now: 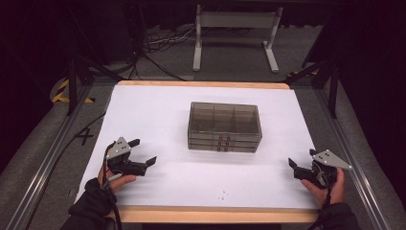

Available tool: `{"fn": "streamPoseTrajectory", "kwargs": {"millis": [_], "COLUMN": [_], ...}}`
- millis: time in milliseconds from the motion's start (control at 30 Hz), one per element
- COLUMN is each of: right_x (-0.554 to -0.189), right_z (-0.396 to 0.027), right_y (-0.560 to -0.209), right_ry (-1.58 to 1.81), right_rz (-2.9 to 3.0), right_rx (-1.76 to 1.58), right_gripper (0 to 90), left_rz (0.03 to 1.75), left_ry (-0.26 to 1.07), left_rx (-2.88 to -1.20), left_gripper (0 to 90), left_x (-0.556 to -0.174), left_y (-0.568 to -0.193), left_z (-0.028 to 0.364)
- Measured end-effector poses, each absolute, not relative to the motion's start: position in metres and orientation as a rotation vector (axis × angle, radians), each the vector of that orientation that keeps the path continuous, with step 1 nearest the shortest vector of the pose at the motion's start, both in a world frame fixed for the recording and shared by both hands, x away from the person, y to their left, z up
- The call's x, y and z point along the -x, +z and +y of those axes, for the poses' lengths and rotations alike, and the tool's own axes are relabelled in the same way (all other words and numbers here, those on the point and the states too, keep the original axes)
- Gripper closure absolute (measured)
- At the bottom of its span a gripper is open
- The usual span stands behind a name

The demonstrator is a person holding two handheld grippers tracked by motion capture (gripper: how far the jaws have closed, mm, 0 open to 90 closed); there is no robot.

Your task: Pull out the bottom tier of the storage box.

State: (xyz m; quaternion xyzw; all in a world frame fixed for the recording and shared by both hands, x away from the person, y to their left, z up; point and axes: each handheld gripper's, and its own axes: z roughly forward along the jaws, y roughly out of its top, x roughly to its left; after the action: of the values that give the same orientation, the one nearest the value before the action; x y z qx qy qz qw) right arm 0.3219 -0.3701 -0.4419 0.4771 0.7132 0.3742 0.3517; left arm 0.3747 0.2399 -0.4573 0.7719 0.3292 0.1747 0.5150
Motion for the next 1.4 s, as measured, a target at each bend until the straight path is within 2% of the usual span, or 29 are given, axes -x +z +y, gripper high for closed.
{"fn": "streamPoseTrajectory", "kwargs": {"millis": [400, 600, 633, 700, 767, 1000, 1033, 1067, 1133, 1400], "right_x": [-0.323, -0.323, -0.323, -0.323, -0.323, -0.320, -0.320, -0.320, -0.321, -0.323], "right_z": [-0.367, -0.369, -0.369, -0.368, -0.364, -0.330, -0.325, -0.316, -0.306, -0.280], "right_y": [-0.442, -0.441, -0.440, -0.438, -0.437, -0.426, -0.425, -0.424, -0.425, -0.424], "right_ry": [0.944, 0.974, 0.979, 1.010, 1.022, 1.022, 1.021, 1.007, 1.017, 1.032], "right_rz": [1.889, 1.905, 1.910, 1.925, 1.939, 1.977, 1.983, 1.995, 2.021, 2.047], "right_rx": [-1.209, -1.214, -1.211, -1.245, -1.254, -1.220, -1.201, -1.173, -1.145, -1.106], "right_gripper": [16.4, 22.3, 22.5, 22.6, 23.5, 28.4, 29.9, 31.5, 33.6, 38.1], "left_rz": [0.725, 0.661, 0.666, 0.659, 0.653, 0.560, 0.538, 0.515, 0.489, 0.390], "left_ry": [0.425, 0.428, 0.422, 0.413, 0.415, 0.439, 0.460, 0.465, 0.507, 0.481], "left_rx": [-1.912, -1.996, -1.981, -1.937, -1.916, -1.976, -1.989, -1.997, -2.014, -1.998], "left_gripper": [8.6, 24.2, 25.4, 33.7, 34.4, 54.2, 54.2, 60.1, 65.1, 75.7], "left_x": [-0.373, -0.374, -0.375, -0.378, -0.382, -0.395, -0.398, -0.399, -0.402, -0.412], "left_y": [-0.457, -0.453, -0.449, -0.439, -0.430, -0.411, -0.406, -0.403, -0.398, -0.381], "left_z": [0.235, 0.228, 0.227, 0.229, 0.228, 0.206, 0.199, 0.195, 0.186, 0.152]}}
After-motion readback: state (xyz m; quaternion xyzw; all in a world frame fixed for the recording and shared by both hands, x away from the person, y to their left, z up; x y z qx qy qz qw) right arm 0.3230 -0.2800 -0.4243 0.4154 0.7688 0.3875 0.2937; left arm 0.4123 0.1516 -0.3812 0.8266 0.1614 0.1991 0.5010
